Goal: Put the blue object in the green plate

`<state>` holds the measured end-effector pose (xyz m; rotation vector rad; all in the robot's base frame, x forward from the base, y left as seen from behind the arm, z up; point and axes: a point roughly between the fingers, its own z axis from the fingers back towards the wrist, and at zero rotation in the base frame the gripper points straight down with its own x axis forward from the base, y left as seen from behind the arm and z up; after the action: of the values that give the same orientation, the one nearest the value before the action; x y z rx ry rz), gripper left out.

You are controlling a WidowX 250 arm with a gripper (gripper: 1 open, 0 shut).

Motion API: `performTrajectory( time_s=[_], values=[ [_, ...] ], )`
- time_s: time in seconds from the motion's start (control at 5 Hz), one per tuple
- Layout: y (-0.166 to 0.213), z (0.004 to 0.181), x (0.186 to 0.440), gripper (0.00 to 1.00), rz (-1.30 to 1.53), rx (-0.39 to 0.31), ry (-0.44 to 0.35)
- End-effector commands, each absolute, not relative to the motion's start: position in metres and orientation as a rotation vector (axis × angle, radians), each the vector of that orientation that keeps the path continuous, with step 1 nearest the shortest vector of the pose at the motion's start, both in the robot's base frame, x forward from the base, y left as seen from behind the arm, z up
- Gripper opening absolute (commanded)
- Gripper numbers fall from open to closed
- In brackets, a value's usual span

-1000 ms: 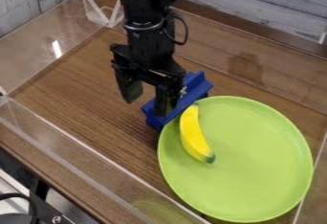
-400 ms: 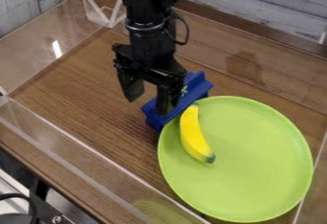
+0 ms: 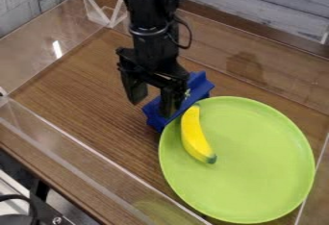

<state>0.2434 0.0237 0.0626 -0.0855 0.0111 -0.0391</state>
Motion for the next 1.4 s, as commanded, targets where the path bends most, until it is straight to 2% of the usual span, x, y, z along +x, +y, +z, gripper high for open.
performTrajectory(
  time_s=[0.0,0.2,0.4,0.6,0.8,1.0,1.2],
  values=[
    [0.023,0.07,0.256,1.0,-0.057,-0.078,-0.04],
    [0.022,0.068,0.259,1.0,-0.066,-0.077,-0.045],
    [0.022,0.066,0.261,0.0,-0.076,-0.075,-0.05],
    [0.022,0.068,0.263,0.0,-0.089,-0.07,-0.054],
    [0.02,0.08,0.266,0.0,-0.105,-0.057,-0.072],
    [0.016,0.093,0.27,0.0,-0.123,-0.048,-0.098],
    [0.011,0.114,0.277,0.0,-0.139,-0.043,-0.144]
  ],
)
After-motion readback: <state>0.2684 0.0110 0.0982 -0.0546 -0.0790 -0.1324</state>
